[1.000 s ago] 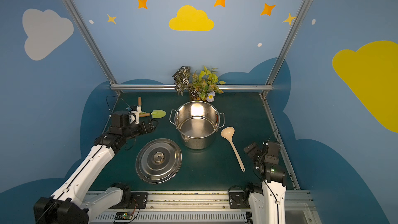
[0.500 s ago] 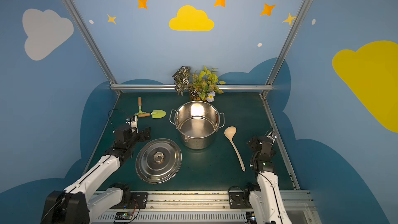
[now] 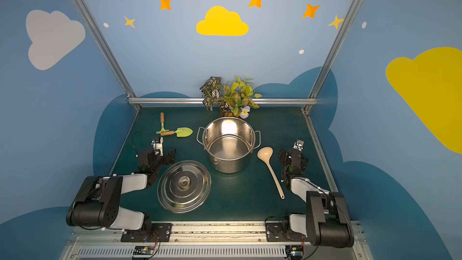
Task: Stir the soup with a spoon
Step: Reset both arms
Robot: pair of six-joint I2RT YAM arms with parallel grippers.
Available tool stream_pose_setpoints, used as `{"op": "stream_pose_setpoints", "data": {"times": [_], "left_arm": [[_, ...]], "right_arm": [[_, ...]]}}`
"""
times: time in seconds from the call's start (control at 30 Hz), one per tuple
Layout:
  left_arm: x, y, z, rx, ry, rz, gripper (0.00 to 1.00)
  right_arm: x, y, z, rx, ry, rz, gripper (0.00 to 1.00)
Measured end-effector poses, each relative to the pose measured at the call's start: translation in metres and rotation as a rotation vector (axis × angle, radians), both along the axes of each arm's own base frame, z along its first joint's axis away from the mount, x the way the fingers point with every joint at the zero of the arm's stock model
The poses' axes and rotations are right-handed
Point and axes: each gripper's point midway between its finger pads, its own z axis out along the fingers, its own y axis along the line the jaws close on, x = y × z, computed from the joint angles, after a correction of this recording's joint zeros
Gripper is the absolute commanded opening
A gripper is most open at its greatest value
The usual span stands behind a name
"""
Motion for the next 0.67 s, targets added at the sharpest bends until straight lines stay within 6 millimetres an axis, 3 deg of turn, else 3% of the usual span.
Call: {"op": "stream_pose_setpoints", "data": {"times": [0.1, 0.17, 0.4, 0.67], "left_arm": [[0.002, -0.018, -0.011, 0.025, 0.007, -0.085, 1.0], [0.004, -0.025, -0.006, 0.036, -0.019, -0.116, 1.0], [0.009, -0.032, 0.007, 0.081, -0.088, -0.134, 1.0], [0.012, -0.031, 0.009, 0.091, -0.097, -0.129, 1.0]], "right_arm": [[0.01, 0.007, -0.019, -0.018, 0.041, 0.041, 0.98], [0.011, 0.009, -0.022, -0.023, 0.049, 0.058, 0.98], [0.022, 0.012, -0.008, -0.034, 0.012, 0.074, 0.98], [0.027, 0.017, -0.003, -0.048, 0.008, 0.095, 0.98]]}}
